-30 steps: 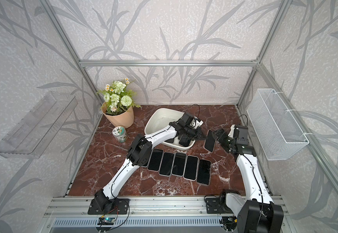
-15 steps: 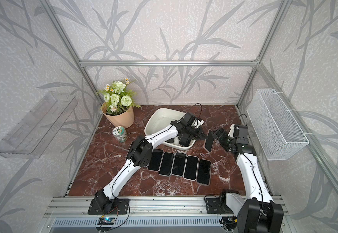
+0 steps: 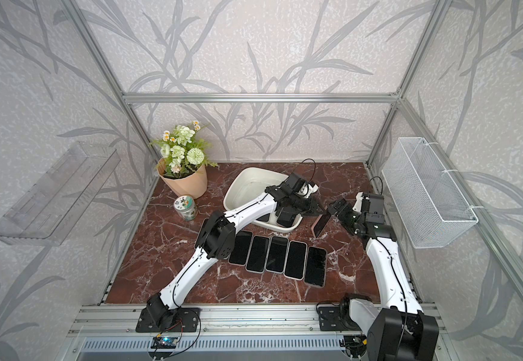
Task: Take the phone out of the storage box
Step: Place the phone at the center of the board.
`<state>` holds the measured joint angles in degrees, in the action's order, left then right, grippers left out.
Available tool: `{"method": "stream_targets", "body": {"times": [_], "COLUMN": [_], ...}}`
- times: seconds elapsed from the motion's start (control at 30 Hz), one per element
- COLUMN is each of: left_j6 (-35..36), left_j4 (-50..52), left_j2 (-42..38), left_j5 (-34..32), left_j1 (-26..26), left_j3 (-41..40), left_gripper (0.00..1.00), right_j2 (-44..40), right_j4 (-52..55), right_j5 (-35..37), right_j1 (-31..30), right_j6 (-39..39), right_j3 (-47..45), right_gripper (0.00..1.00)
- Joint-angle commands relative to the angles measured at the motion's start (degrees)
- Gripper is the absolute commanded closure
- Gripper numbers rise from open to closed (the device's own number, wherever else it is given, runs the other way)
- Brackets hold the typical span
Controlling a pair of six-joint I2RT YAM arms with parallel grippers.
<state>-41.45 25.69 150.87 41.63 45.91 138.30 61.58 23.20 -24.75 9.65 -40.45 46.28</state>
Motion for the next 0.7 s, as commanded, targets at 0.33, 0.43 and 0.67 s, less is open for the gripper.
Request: {"method": "stream_targets", "body": {"times": [0.33, 0.43, 0.67], "left_j6": [16.92, 22.95, 35.23], "left_j4": [15.97, 23.78, 37.97], "left_j2": [-12.19, -14.21, -11.19], "left_j5": [-13.47, -20.18, -16.81], "left_j1": [-6.15, -8.14, -12.25], "left_j3": [-4.69, -5.65, -5.99], "left_gripper": [0.33, 0.33, 0.35], "right_j2": [1.39, 2.12, 4.98], "right_j4": [-3.14, -3.38, -1.73], "right_j5": [-2.82, -3.77, -3.64], "right_j1": [-0.05, -0.71, -5.25], "right_j6": [-0.64, -0.43, 2.34], "right_j3": [0.03, 0.56, 2.93], "right_gripper": [0.08, 0.08, 0.08]}}
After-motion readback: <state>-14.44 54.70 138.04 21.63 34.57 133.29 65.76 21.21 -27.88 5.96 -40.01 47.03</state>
